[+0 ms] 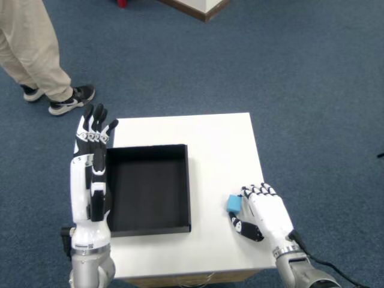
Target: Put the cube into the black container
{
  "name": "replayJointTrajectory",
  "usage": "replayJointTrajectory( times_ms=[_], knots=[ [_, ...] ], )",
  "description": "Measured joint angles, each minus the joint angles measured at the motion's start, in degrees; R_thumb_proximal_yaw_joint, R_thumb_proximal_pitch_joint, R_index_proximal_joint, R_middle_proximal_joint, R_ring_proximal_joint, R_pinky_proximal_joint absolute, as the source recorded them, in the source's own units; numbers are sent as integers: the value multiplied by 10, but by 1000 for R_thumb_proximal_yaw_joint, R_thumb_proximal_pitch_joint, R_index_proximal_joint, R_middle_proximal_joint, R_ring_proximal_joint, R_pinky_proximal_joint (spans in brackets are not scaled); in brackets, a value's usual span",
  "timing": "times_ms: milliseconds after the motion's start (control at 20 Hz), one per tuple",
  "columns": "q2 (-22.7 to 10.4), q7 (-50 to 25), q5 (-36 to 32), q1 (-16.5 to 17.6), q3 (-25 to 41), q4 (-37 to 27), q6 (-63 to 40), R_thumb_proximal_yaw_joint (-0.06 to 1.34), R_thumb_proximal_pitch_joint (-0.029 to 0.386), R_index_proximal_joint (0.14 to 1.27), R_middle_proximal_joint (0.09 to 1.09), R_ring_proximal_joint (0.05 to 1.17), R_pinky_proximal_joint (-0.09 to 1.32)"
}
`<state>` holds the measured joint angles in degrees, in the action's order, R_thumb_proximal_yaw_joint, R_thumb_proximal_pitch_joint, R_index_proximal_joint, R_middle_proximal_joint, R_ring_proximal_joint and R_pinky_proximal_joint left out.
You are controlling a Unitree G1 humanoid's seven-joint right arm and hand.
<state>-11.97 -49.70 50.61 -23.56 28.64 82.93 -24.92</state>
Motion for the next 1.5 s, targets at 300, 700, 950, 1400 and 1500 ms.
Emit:
replayJointTrajectory(
  times_ms=[300, 700, 950, 1400, 1500],
  knots=[
    [0, -1, 2, 0, -1, 1, -1, 1150, 153, 1087, 336, 277, 164],
    [1, -1, 5, -1, -5, 2, -13, 1172, 151, 1079, 333, 271, 158],
    [1, -11, 8, -1, -5, 3, -24, 1173, 152, 1073, 329, 269, 153],
    [2, -61, 28, -1, 0, 3, -55, 1173, 150, 1066, 325, 264, 143],
    [2, -75, 29, -1, 1, 2, -63, 1170, 150, 1065, 327, 264, 140]
  ],
)
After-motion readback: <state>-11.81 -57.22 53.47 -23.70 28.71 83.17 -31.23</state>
